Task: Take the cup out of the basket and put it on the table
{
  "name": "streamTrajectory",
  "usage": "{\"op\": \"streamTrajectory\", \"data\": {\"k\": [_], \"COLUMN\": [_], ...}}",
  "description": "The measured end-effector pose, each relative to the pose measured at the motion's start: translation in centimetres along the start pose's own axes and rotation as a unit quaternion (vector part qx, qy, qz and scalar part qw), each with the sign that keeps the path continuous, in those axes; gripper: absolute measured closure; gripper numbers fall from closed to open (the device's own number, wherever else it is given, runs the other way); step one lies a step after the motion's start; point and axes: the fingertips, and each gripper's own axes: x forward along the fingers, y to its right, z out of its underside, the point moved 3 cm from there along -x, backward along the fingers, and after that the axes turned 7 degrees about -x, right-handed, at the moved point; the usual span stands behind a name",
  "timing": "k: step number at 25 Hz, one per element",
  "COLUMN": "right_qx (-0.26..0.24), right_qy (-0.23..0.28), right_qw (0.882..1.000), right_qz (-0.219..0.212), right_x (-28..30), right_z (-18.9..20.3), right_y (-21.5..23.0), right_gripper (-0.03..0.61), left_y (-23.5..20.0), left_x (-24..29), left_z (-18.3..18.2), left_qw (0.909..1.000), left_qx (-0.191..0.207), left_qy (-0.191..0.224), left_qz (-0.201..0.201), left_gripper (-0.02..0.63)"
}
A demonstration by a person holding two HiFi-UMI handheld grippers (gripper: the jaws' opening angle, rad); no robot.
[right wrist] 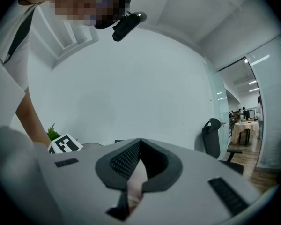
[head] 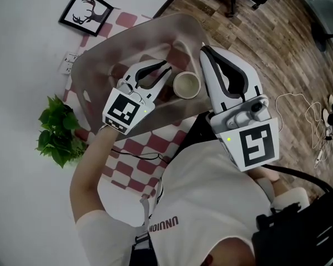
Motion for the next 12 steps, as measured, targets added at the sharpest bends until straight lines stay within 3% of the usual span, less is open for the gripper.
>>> {"op": "streamTrajectory", "data": {"k": [6, 12], "right_qx": [0.026, 0.022], "right_qy": [0.012, 0.016], "right_qw": [0.999, 1.000], "right_qz": [0.015, 0.005], "right_x": [0.2, 0.4], "right_z": [-0.7, -0.6], "right_y": [-0.1, -0.5], "right_gripper": [0.560, 0.560], "left_y": [0.8, 0.3], "left_x": [0.7, 1.4], "left_z": [1.0, 0.3], "left_qw": [0.9986, 0.9986], "left_qx": [0.027, 0.039], "left_qy": [-0.031, -0.022], "left_qz": [0.033, 0.029], "left_gripper": [0.543, 0.541]}}
